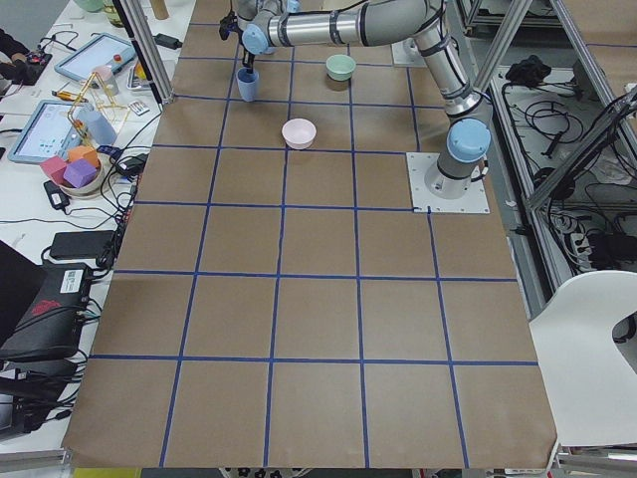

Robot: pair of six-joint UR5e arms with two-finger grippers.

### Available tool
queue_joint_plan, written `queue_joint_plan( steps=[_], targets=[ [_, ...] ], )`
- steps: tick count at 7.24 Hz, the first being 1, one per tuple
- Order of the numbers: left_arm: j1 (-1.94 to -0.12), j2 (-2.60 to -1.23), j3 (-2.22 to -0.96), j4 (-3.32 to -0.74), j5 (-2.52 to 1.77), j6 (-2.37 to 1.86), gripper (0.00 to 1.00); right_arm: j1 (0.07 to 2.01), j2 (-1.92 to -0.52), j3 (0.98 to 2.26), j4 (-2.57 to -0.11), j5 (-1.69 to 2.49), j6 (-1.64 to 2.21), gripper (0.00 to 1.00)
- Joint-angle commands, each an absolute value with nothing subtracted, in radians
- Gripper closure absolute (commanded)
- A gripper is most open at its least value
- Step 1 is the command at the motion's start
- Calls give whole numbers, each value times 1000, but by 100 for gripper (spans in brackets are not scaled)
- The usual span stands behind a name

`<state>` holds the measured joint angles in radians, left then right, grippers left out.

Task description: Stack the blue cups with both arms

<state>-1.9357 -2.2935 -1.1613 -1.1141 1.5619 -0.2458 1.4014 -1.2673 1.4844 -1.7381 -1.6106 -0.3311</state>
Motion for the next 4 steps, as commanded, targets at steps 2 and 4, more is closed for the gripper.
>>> queue_joint_plan(
  steps=[2,4],
  targets=[
    [-1939,-2310,-1157,-1115,1562,-250,0,1384,-1174,1482,-1884,-1609,-389,0],
    [-1930,-2272,-1151,-1158,1563,-247,0,1382,-1132,1485,-1885,-1595,-393,0]
  ],
)
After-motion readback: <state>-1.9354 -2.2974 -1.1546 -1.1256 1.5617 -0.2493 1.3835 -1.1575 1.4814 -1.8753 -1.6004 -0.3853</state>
